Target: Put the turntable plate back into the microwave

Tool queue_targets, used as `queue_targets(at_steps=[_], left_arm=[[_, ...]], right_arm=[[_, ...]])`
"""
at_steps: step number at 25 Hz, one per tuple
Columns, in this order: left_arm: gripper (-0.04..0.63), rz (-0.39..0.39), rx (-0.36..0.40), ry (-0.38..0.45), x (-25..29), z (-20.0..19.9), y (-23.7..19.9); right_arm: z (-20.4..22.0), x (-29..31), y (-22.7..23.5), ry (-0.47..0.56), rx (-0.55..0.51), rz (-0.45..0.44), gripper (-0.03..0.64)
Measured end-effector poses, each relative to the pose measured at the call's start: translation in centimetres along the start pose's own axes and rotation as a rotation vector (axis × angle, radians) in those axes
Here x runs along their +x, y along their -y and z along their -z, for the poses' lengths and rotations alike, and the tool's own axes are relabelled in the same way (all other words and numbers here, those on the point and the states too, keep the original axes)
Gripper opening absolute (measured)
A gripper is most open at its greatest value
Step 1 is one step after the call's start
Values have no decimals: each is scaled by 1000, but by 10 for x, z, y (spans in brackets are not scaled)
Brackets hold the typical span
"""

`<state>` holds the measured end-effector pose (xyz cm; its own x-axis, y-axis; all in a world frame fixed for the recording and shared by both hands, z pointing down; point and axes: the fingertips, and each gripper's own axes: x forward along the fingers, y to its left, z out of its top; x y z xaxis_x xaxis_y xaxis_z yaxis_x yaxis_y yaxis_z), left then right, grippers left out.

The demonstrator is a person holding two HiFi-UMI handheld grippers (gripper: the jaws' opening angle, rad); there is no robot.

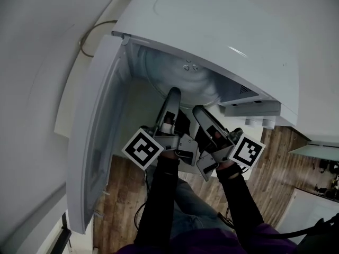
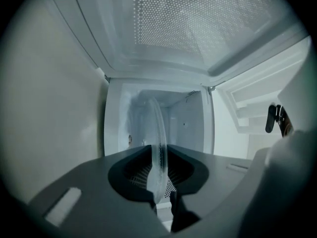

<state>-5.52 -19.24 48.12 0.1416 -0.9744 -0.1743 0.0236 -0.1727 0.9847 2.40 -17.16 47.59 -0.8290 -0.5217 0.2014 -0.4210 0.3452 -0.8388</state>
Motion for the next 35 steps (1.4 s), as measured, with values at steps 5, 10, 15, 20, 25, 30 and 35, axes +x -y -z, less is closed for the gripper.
queue_targets(at_steps=[5, 10, 15, 20, 25, 30, 35], left_arm=[[74, -3, 26, -18, 12, -1, -2], [75, 14, -6, -14, 22, -6, -6], [77, 4, -28, -26, 32, -6, -10], [78, -5, -33, -31, 41, -6, -14], [80, -36, -46, -29, 49, -5, -23], [89, -36, -59, -27, 50, -5, -26], [83, -63, -59, -29, 54, -8, -31]], right_arm=[[-6, 8, 9, 24, 8, 14, 120], [-15, 15, 13, 43, 9, 14, 107], [-21, 18, 19, 69, 33, 13, 97], [-29, 22, 21, 94, 20, 11, 97], [-37, 25, 25, 97, -21, 20, 98], [-37, 26, 29, 113, -8, 10, 98], [-41, 31, 31, 128, -8, 14, 98]])
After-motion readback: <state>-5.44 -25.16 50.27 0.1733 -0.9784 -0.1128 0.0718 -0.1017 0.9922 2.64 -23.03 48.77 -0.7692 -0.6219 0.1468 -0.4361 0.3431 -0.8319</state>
